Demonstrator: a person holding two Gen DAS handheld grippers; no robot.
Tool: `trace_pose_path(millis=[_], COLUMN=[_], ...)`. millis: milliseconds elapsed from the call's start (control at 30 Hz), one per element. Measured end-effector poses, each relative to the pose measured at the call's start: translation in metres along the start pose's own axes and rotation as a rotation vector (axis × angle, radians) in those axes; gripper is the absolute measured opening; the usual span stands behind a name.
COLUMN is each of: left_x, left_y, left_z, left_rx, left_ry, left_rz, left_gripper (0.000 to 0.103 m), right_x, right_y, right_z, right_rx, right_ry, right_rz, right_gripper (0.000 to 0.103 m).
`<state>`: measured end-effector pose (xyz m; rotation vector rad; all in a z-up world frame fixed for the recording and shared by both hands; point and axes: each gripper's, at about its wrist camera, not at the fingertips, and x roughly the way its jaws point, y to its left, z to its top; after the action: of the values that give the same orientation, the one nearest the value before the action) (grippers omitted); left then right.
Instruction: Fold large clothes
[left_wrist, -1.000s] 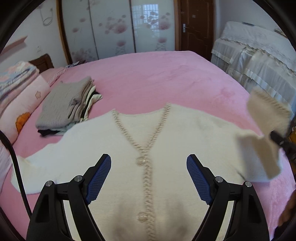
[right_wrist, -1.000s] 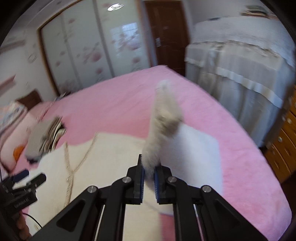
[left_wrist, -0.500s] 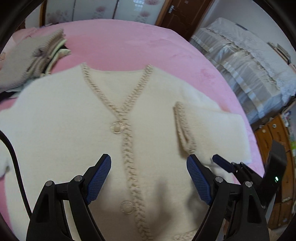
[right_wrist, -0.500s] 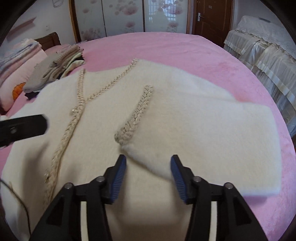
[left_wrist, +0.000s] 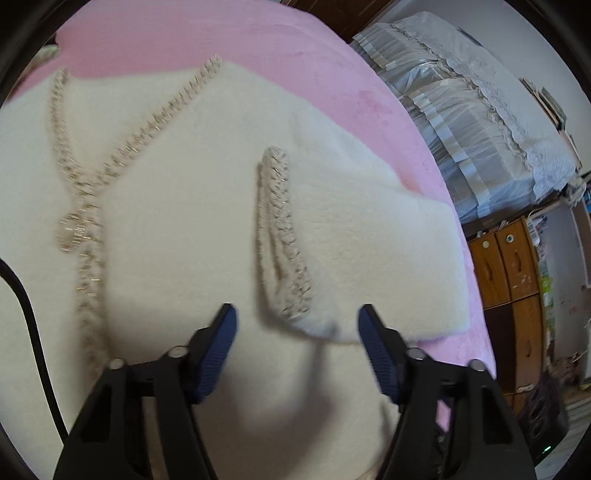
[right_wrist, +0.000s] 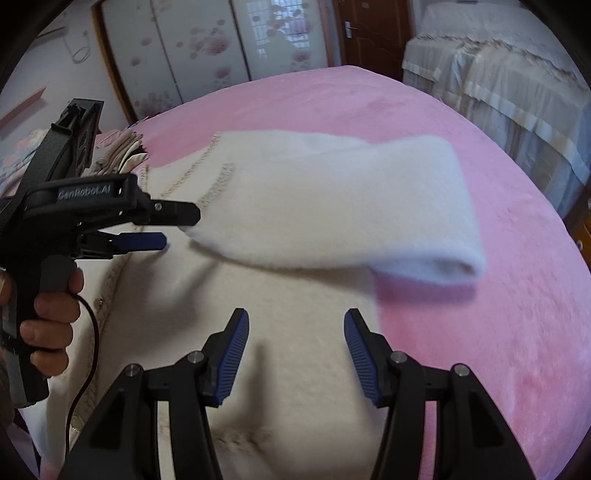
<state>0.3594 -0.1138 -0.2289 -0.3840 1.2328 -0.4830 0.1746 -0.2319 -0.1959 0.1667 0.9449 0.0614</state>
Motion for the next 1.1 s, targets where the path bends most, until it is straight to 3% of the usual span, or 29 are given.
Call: trace_pose_path(millis=[33,100,233,433,633,700,733,900,1100], left_x=[0.007,0.019,0.006,-0.080,-0.157,-0.177,-0.187,-0.185,-0.116], left_y=[-0.001,-0.008,-0.042,-0.088,-0.087,-0.072,-0.060,0.027,0.115], left_z=[0.004,0.007,0.011,0.044,0.080,0.087,0.088,0.062,0.000], left_rx=[-0.016,-0.023,0.062,0.133,0.173,0.160,0.149,0.066,-0.052], left_ry=[0.012,0.028,-0.056,-0.265,-0.428,-0.463,-0.472,-0.412,-0.211], left_rz=[-0.011,0.001,0.068,0.070,0.171,0.217,0.233,0.330,0.371], left_gripper=[0.039,0.010,0.008,0.008,0.007,0.007,0.007,0.007,0.009], right_x=[0.002,0.005,0.010,0.025,0.045,0.053,0.056,0.058,0.061], right_y=[-0.005,-0.017,-0.037,-0.059,-0.061,-0.056,-0.051,-0.009,0.012], right_z=[-0.002,-0.004,-0.005,0.009,0.038,0.049,0.054,0.060,0.050], right_rx=[0.013,0.045,0.123,0.211,0.254,0.211,0.183,-0.019,-0.161], right_ry=[0.007,0.022,0.040,0.045,0.013,0.007,0.012,-0.007,0.033], right_rz=[-0.006,-0.015,-0.019,0.001,-0.016,-0.033,-0.016,-0.172,-0.276], right_gripper=[0.054,0.054,0.054,0.054,0.054,0.044,0.024,0.022,0.025])
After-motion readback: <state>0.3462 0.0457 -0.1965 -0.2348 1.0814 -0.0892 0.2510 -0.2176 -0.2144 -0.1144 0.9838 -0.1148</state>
